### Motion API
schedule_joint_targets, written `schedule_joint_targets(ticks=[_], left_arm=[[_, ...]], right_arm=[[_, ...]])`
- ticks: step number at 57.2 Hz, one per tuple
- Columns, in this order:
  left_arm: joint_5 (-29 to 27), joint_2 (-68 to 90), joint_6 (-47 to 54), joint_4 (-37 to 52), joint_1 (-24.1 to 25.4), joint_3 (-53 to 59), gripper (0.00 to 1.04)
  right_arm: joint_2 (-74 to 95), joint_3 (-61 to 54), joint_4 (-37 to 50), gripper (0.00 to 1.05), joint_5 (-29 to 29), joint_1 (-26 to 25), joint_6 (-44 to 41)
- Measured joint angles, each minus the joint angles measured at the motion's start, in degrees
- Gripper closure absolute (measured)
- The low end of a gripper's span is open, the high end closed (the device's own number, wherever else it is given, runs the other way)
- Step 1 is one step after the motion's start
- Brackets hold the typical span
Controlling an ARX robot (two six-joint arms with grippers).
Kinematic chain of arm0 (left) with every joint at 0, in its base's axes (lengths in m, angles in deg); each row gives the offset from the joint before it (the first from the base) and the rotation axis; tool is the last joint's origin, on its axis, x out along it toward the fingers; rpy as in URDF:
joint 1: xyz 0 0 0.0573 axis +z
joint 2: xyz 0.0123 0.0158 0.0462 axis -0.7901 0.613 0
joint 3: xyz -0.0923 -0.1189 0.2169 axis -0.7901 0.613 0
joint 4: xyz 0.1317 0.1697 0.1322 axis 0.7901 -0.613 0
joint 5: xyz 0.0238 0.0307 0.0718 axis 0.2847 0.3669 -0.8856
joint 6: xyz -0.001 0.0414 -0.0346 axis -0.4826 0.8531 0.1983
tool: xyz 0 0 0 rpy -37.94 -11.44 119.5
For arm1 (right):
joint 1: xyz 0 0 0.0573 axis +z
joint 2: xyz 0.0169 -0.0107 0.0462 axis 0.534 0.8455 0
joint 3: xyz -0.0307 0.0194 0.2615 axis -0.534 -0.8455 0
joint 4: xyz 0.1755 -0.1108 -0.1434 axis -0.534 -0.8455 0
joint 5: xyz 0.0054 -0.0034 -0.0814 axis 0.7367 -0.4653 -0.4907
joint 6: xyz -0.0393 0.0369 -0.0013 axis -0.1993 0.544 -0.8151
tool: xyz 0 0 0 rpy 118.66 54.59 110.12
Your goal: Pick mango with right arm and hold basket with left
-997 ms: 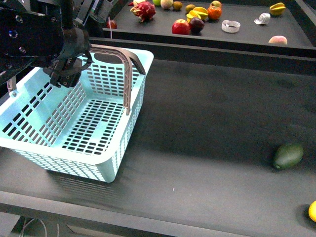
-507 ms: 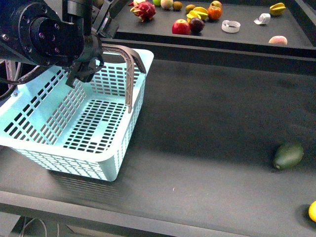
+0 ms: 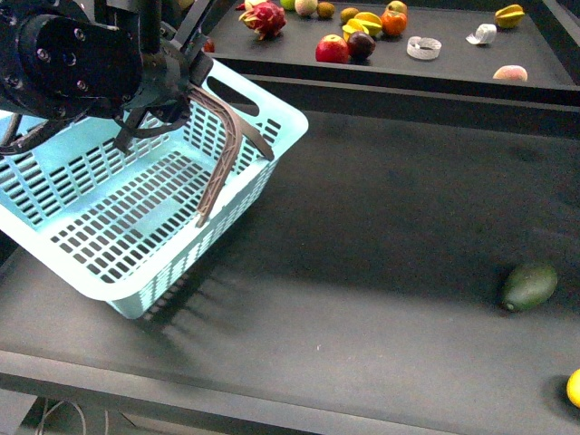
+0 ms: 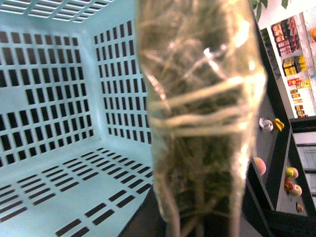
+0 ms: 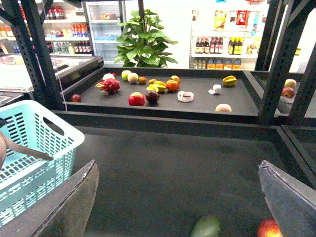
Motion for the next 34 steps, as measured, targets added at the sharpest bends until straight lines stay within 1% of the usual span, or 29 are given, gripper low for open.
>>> schedule_joint_targets(ticks=[12, 34], left_arm=[[1.8, -8.5, 11.1, 3.6, -2.6, 8.2, 1.00], [6.4, -20.7, 26.2, 9.5, -8.9, 22.9, 1.00]], right_arm=[[0.0, 0.0, 0.0, 0.08, 0.0, 0.0, 0.0], [0.0, 0.0, 0.0, 0.08, 0.0, 0.0, 0.0]])
